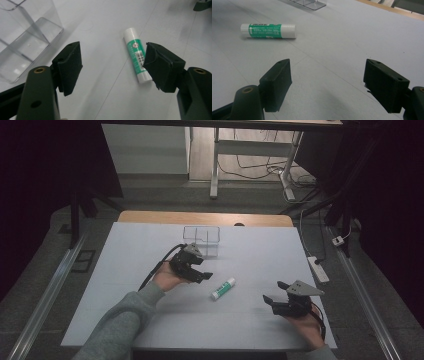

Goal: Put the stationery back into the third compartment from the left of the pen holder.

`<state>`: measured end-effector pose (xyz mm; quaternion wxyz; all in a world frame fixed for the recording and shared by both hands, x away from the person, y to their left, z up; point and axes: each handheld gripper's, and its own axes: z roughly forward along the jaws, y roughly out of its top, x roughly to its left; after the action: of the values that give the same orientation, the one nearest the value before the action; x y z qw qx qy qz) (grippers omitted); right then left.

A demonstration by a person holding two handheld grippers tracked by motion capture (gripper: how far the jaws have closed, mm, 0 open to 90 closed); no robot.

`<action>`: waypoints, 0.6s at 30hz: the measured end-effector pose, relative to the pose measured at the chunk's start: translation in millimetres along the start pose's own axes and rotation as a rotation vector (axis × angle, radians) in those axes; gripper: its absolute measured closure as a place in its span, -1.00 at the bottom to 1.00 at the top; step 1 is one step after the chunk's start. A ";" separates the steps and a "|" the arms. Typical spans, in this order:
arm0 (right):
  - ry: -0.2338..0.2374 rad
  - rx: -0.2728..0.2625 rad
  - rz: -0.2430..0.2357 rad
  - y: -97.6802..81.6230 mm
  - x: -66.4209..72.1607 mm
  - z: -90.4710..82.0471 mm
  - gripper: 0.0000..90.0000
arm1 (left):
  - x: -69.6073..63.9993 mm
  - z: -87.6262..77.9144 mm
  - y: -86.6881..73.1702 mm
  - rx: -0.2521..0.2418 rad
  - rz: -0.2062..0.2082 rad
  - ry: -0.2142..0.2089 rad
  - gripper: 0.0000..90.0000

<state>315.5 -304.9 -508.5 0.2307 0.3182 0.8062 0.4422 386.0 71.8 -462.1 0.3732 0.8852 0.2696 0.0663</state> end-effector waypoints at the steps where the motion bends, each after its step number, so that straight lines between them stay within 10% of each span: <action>1: -0.002 0.001 0.001 0.1 0.3 -0.4 -0.52 | -1.4 0.6 1.5 0.003 0.006 0.002 -0.33; 18: -0.008 0.009 0.009 -1.9 0.2 -1.6 -0.52 | -26.9 28.4 23.0 0.081 0.047 0.015 -0.30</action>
<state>313.7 -306.4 -509.4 0.2304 0.3246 0.8058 0.4386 382.1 26.6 -464.0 0.3334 0.9052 0.2537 0.0707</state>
